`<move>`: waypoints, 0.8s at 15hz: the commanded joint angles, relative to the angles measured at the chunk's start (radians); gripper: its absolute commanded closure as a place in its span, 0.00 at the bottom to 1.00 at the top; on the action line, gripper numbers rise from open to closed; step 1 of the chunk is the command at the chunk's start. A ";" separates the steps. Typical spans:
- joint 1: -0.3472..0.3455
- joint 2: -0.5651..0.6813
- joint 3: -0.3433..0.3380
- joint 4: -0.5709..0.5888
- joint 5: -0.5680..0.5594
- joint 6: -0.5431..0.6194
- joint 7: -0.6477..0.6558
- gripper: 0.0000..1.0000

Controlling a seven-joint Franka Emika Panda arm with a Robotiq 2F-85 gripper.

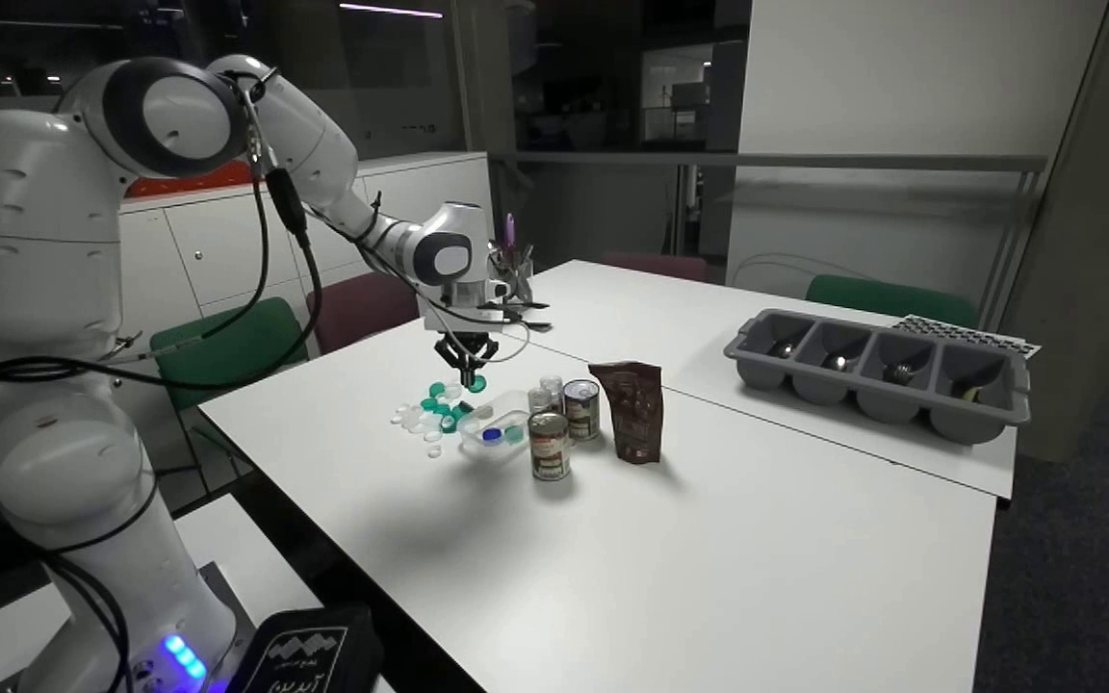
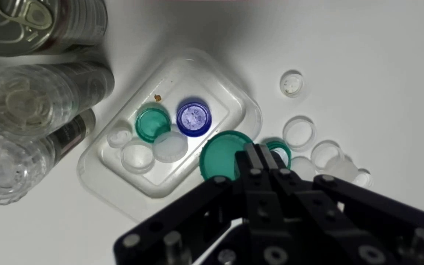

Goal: Put one of the blue brackets in the container

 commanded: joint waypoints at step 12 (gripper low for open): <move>-0.018 0.149 0.024 0.168 -0.037 -0.092 0.037 0.40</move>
